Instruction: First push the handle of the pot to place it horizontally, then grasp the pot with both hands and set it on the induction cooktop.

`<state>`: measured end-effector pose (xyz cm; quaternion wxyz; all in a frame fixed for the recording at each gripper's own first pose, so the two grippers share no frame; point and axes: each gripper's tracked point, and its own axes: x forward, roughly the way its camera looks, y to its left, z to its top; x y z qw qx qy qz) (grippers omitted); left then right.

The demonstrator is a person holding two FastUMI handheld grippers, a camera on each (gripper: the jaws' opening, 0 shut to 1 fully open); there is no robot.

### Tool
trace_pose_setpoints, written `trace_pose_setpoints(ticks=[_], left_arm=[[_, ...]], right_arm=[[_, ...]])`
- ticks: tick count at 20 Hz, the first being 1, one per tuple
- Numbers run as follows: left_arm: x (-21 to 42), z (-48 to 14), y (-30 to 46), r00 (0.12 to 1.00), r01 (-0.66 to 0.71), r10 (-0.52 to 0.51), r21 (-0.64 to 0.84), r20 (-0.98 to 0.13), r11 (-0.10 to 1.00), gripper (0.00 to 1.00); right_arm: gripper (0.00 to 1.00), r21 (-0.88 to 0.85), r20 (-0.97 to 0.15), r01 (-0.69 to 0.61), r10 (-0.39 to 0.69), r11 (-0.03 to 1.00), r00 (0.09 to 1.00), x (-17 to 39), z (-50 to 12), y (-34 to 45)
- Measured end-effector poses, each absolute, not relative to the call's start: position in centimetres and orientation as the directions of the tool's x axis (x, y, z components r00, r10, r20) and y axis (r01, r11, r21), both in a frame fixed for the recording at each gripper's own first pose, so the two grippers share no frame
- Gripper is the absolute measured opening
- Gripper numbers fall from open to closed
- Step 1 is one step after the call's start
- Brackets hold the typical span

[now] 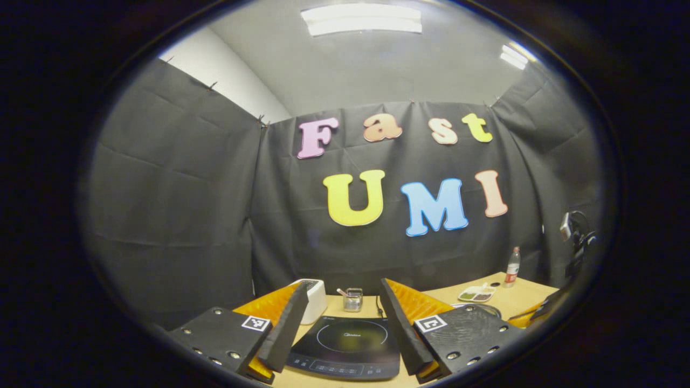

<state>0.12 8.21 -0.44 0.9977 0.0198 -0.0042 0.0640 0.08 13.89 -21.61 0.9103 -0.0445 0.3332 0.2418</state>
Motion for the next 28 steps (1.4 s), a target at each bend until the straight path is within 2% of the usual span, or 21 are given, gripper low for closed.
trace_pose_setpoints(ticks=[8,11,20,21,22,28], left_arm=[[1.5,-1.0,7.3,0.98,-0.195,0.196,0.074,-0.014,0.978,0.79],[2.0,-1.2,6.7,0.978,-0.202,0.205,0.083,-0.026,0.976,0.79],[3.2,-1.5,5.2,0.974,-0.218,0.222,0.094,-0.034,0.971,0.79],[3.4,-1.6,5.1,0.974,-0.218,0.222,0.093,-0.035,0.971,0.79],[3.5,-1.7,4.9,0.974,-0.218,0.222,0.093,-0.036,0.972,0.79],[4.2,-1.7,4.3,0.972,-0.227,0.231,0.094,-0.034,0.969,0.79]], right_arm=[[0.02,0.133,-0.754,-0.523,0.429,0.842,0.498,0.9,-28.5,13.5],[0.02,0.152,-0.776,-0.517,0.426,0.842,0.466,1.5,-30.3,13.2],[0.02,0.158,-0.804,-0.489,0.399,0.858,0.441,2.6,-31.9,11.2],[0.05,0.151,-0.807,-0.489,0.392,0.859,0.441,2.7,-32.0,10.8],[0.02,0.143,-0.81,-0.487,0.385,0.862,0.443,3.0,-32.0,10.3],[0.02,0.114,-0.822,-0.439,0.333,0.891,0.462,4.6,-32.6,7.4]])
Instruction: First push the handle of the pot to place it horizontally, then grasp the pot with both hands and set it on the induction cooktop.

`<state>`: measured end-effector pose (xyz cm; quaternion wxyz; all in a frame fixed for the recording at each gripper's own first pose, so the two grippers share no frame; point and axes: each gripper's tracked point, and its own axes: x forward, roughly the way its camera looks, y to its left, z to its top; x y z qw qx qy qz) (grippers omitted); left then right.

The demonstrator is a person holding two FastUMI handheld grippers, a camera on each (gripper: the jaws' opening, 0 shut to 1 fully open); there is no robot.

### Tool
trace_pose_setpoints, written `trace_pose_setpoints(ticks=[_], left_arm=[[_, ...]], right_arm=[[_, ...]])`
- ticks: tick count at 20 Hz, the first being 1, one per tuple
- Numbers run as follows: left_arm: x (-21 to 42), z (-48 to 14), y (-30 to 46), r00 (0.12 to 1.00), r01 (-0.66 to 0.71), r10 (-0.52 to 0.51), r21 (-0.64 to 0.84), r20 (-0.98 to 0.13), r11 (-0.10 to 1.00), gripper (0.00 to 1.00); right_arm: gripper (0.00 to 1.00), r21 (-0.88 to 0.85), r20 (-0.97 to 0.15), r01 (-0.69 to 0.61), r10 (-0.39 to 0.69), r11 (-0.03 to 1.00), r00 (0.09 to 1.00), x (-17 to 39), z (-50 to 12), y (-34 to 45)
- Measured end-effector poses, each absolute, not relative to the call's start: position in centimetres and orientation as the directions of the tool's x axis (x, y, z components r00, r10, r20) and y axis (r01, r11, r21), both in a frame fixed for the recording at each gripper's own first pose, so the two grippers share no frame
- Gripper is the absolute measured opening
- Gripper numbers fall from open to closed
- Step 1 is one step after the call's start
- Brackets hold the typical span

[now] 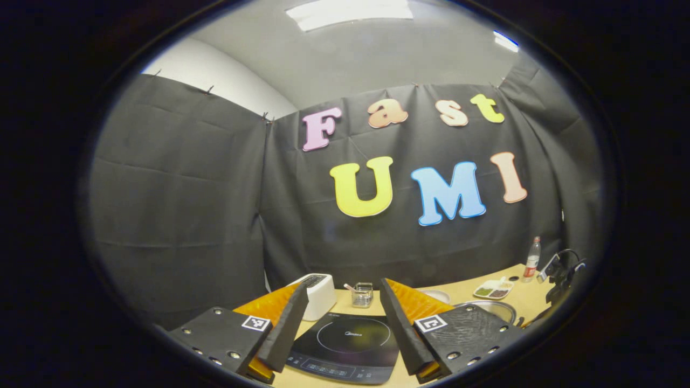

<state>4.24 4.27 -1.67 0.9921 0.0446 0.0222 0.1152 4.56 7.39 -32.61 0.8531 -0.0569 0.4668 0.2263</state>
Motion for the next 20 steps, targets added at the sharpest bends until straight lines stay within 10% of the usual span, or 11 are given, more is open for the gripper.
trace_pose_setpoints(ticks=[20], left_arm=[[4.6,-2.5,3.2,0.95,-0.299,0.307,0.116,-0.061,0.947,0.79]], right_arm=[[0.02,-0.009,-0.817,-0.276,0.153,0.961,0.557,13.1,-34.5,-1.2]])
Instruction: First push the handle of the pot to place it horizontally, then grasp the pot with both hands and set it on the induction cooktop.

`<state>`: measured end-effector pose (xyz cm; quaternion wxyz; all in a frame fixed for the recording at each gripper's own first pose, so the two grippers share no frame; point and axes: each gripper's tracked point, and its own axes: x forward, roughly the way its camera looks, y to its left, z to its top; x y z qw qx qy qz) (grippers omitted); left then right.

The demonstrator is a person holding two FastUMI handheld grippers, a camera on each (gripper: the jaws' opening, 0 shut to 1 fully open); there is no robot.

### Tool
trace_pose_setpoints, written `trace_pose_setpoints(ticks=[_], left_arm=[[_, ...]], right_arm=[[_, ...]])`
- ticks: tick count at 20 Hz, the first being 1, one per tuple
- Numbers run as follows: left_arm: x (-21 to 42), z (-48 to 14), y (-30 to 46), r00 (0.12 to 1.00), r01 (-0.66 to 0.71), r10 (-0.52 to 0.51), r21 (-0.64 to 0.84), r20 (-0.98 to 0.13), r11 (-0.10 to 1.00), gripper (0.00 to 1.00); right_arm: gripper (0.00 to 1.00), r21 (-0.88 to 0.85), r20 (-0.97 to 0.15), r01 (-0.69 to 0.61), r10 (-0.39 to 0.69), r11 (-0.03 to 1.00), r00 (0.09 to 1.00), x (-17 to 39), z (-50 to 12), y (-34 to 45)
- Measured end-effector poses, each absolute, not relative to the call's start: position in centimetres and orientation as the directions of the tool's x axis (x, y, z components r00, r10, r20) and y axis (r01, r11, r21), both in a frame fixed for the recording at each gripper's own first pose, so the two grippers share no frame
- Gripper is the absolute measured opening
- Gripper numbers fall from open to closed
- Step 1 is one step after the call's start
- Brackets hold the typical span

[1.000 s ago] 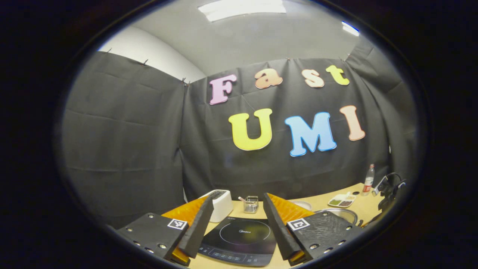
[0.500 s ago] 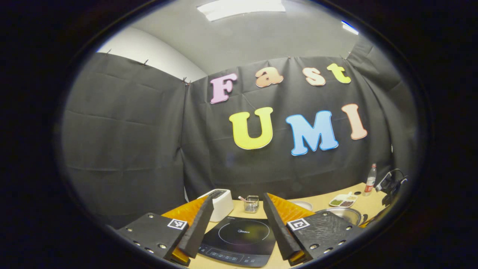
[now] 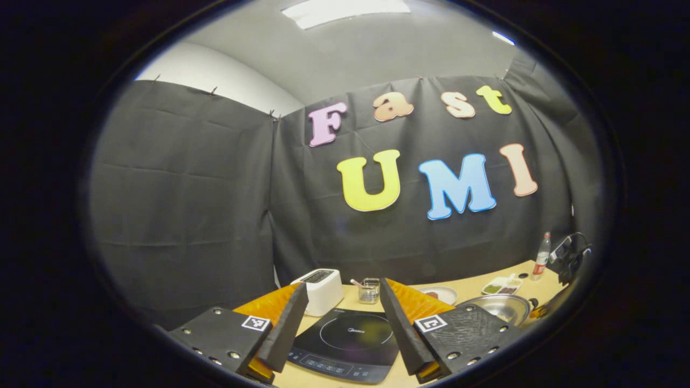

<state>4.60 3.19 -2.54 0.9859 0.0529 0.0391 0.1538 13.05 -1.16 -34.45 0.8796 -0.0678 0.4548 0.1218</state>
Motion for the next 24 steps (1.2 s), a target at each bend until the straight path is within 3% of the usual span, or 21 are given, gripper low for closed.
trace_pose_setpoints(ticks=[3,6,12,16,24], left_arm=[[4.7,-2.7,2.9,0.946,-0.308,0.317,0.121,-0.064,0.944,0.79],[5.0,-3.0,2.2,0.947,-0.304,0.314,0.124,-0.07,0.945,0.82],[7.0,-4.7,0.5,0.961,-0.252,0.263,0.122,-0.089,0.96,0.79],[9.2,-6.2,-1.2,0.974,-0.191,0.201,0.098,-0.102,0.977,0.82],[14.8,-10.6,-5.3,0.984,-0.033,0.044,0.068,-0.174,0.997,0.8]], right_arm=[[0.05,-0.026,-0.807,-0.276,0.142,0.961,0.574,14.1,-34.7,-1.5],[0.02,-0.072,-0.788,-0.271,0.111,0.96,0.606,14.8,-34.6,-2.1],[0.07,-0.034,-0.643,-0.21,0.139,0.977,0.753,15.8,-29.5,-2.8],[0.98,0.014,-0.56,-0.128,0.114,0.992,0.821,16.1,-26.2,-3.9],[0.97,0.022,-0.547,-0.107,0.102,0.994,0.831,16.7,-25.3,-4.3]])
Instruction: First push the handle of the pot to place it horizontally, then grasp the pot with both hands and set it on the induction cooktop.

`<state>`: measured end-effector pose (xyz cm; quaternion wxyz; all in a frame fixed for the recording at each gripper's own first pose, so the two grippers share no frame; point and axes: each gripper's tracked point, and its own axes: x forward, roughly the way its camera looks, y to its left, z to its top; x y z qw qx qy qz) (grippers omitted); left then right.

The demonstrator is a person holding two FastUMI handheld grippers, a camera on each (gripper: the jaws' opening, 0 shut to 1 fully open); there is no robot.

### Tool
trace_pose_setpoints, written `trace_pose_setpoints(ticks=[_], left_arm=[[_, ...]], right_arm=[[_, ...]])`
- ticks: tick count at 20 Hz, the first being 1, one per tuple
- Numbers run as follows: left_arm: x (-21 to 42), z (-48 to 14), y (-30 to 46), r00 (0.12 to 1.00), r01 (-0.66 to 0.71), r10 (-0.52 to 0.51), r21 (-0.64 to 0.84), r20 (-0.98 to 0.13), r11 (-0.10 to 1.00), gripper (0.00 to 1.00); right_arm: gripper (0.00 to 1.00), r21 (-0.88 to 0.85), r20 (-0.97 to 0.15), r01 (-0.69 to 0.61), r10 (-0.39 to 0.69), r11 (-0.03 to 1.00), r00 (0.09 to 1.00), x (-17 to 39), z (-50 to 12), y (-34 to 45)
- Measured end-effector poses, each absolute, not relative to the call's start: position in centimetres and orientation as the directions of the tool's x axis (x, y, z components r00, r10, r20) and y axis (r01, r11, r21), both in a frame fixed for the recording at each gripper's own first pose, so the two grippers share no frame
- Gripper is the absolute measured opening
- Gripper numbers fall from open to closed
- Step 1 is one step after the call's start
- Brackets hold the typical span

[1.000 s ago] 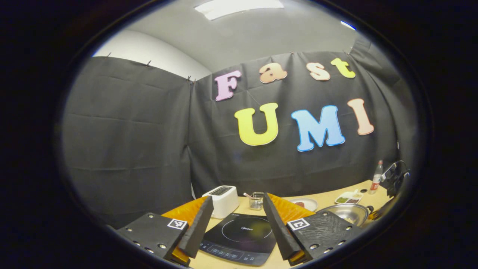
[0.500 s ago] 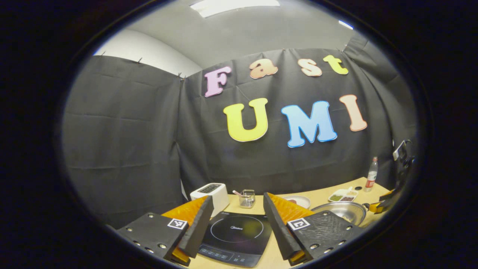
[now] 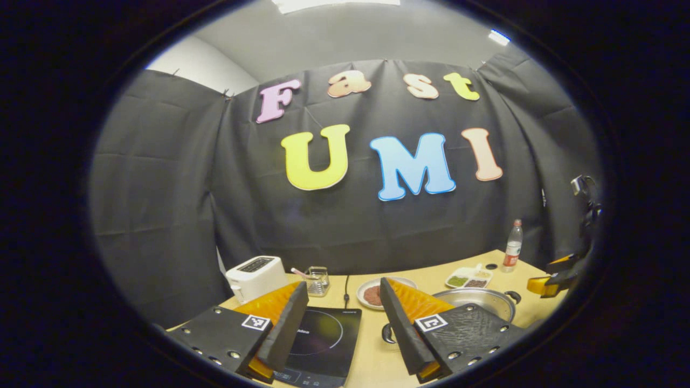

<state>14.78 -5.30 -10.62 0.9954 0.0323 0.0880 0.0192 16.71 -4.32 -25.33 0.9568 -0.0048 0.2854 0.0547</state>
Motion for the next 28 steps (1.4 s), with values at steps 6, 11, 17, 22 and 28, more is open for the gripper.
trace_pose_setpoints(ticks=[6,11,17,22,28], left_arm=[[17.6,-16.1,-8.2,0.96,0.031,-0.022,0.031,-0.279,0.999,0.82],[19.9,-21.3,-10.4,0.928,0.08,-0.069,0.016,-0.366,0.997,0.82],[22.1,-27.0,-12.1,0.881,0.094,-0.093,-0.022,-0.464,0.995,0.84],[23.1,-31.0,-12.9,0.834,0.116,-0.112,-0.028,-0.541,0.993,0.8],[23.0,-34.6,-13.0,0.784,0.106,-0.108,-0.04,-0.611,0.994,0.83]], right_arm=[[0.98,0.012,-0.582,-0.125,0.109,0.992,0.806,17.7,-27.2,-4.1],[0.98,0.013,-0.606,-0.134,0.114,0.991,0.787,18.7,-28.8,-3.9],[0.97,0.009,-0.625,-0.138,0.113,0.99,0.772,19.8,-30.4,-3.8],[0.98,0.024,-0.65,-0.123,0.108,0.992,0.752,20.5,-31.9,-3.6],[0.98,0.058,-0.708,-0.088,0.103,0.994,0.699,20.7,-34.1,-2.9]])
